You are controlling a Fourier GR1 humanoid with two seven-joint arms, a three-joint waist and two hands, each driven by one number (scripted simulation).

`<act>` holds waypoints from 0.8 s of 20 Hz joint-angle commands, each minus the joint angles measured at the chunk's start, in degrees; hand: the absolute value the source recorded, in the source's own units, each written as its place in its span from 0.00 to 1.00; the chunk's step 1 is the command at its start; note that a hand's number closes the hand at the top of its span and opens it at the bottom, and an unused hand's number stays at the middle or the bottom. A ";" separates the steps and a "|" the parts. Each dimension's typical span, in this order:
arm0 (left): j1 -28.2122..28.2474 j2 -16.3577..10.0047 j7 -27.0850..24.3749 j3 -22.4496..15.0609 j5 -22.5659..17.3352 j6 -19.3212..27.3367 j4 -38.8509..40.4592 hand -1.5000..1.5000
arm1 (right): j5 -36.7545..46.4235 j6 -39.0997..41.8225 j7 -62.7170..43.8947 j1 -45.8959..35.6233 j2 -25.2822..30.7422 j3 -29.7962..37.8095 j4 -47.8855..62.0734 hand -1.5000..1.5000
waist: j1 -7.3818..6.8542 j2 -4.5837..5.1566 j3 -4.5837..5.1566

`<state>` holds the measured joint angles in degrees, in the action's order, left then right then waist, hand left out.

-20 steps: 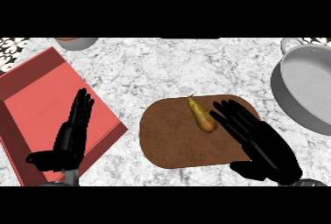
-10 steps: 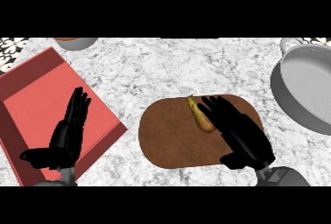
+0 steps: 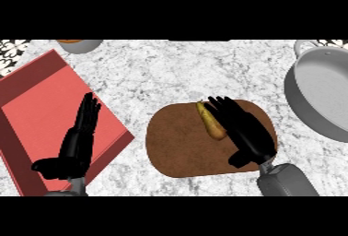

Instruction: Pick the pear from the cutting board and place it in the pot

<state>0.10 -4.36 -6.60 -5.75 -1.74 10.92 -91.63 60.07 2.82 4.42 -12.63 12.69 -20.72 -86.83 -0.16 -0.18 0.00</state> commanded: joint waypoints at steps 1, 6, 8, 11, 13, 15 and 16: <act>1.39 0.40 0.87 -0.15 0.72 -0.34 -1.67 0.50 | 4.27 -4.88 1.05 -0.10 -4.27 -0.45 6.15 0.00 | -0.05 0.18 0.00; 1.39 -0.11 2.28 0.94 0.09 -1.69 -3.23 0.50 | 5.01 -3.83 2.07 -3.38 -5.41 2.70 9.97 0.00 | -0.19 0.18 0.00; 1.94 0.59 2.76 -0.08 0.98 -1.28 -3.52 0.50 | 3.58 -2.81 3.16 -6.84 -5.91 5.06 12.86 0.00 | -0.28 0.19 -0.01; -0.19 1.41 2.40 0.56 2.35 0.07 -1.34 0.50 | 5.64 -6.70 7.49 -1.94 -4.57 3.43 10.91 1.00 | 0.04 0.17 0.00; 3.47 2.57 -4.64 -0.32 1.51 -1.52 2.39 0.50 | 7.66 -15.16 9.31 -4.73 -6.04 3.66 15.15 1.00 | -0.32 0.30 -0.01; -1.57 0.70 -0.99 2.67 0.33 -2.09 3.21 0.50 | 7.87 -13.53 8.59 -4.65 -6.75 3.22 10.85 1.00 | 0.07 0.20 0.01; -1.28 0.08 0.14 3.92 -0.85 -2.39 1.54 0.50 | 7.16 -16.99 11.20 -5.88 -6.12 5.80 15.79 1.00 | -0.15 0.26 -0.01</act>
<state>-0.57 -3.39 -6.39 -4.01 -1.21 9.48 -91.16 66.15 -7.05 13.16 -17.21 8.23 -16.33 -75.65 0.03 -0.63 0.50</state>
